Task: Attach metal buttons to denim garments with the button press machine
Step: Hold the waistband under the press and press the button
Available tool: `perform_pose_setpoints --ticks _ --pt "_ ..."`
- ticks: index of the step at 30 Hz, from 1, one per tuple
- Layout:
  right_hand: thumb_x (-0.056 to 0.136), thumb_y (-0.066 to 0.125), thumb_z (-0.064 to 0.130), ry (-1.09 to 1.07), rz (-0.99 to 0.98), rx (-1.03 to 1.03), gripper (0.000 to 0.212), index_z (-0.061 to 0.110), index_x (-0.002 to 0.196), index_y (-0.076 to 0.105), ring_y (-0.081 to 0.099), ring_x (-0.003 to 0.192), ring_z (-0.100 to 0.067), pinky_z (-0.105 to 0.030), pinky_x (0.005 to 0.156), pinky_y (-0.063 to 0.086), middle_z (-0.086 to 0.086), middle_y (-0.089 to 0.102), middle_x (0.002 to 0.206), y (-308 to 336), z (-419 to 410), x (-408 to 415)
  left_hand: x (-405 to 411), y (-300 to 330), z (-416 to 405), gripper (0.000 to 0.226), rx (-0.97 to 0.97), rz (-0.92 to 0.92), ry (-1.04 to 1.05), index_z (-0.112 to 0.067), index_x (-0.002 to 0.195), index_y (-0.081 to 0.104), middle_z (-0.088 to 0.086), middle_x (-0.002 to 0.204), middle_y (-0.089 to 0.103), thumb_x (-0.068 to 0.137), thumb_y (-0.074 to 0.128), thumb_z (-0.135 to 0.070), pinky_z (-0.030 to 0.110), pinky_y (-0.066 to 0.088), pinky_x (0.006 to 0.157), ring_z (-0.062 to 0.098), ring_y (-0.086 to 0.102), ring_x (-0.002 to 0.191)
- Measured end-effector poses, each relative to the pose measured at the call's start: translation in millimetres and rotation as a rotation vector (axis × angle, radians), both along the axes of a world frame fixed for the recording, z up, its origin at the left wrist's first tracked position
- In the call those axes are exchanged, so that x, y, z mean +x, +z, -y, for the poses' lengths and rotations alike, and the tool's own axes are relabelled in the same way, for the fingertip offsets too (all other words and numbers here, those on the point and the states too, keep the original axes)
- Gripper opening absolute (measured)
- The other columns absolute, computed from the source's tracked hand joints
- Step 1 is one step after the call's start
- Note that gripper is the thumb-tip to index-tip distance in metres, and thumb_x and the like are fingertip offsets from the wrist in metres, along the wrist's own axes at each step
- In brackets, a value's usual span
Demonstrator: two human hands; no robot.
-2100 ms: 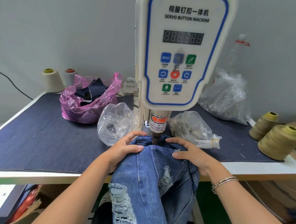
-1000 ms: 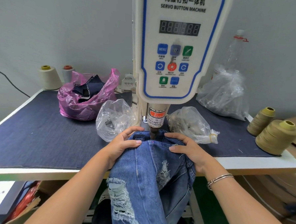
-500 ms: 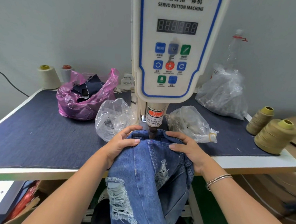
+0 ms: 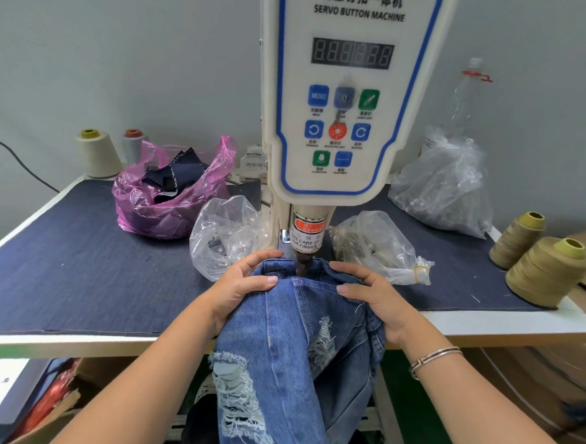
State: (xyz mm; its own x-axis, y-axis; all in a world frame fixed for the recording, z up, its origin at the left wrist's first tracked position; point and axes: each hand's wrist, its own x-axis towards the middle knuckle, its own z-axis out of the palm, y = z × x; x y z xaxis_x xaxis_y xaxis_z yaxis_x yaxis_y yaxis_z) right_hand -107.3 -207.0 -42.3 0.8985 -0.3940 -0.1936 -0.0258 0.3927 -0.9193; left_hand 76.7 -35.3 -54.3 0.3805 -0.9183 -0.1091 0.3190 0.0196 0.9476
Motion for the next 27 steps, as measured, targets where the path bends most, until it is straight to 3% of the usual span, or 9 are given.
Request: perform_pose_setpoints --ticks 13,19,27 --pt "0.068 0.069 0.002 0.004 0.000 0.007 0.038 0.023 0.099 0.076 0.070 0.089 -0.027 -0.033 0.070 0.057 -0.013 0.071 0.108 -1.4 0.5 0.0 0.8 -0.2 -0.1 0.045 0.006 0.007 -0.007 -0.035 0.106 0.071 0.007 0.114 0.071 0.069 0.069 -0.010 0.032 0.056 0.077 0.023 0.069 0.095" --pt "0.066 0.070 0.001 0.005 0.005 -0.003 0.041 0.022 0.100 0.076 0.070 0.090 -0.028 -0.033 0.071 0.058 -0.013 0.071 0.108 -3.7 1.1 -0.4 1.7 -0.5 0.0 0.052 0.007 0.005 -0.013 -0.034 0.105 0.072 0.008 0.109 0.071 0.056 0.078 -0.019 0.035 0.055 0.078 0.024 0.069 0.092" --pt "0.067 0.070 0.001 0.002 0.013 -0.020 0.042 0.023 0.102 0.075 0.069 0.093 -0.027 -0.035 0.076 0.058 -0.013 0.070 0.111 -3.8 0.7 -0.4 2.5 0.4 -0.4 0.045 0.023 0.008 -0.015 -0.035 0.103 0.072 0.009 0.108 0.072 0.067 0.067 -0.009 0.035 0.056 0.073 0.024 0.069 0.088"
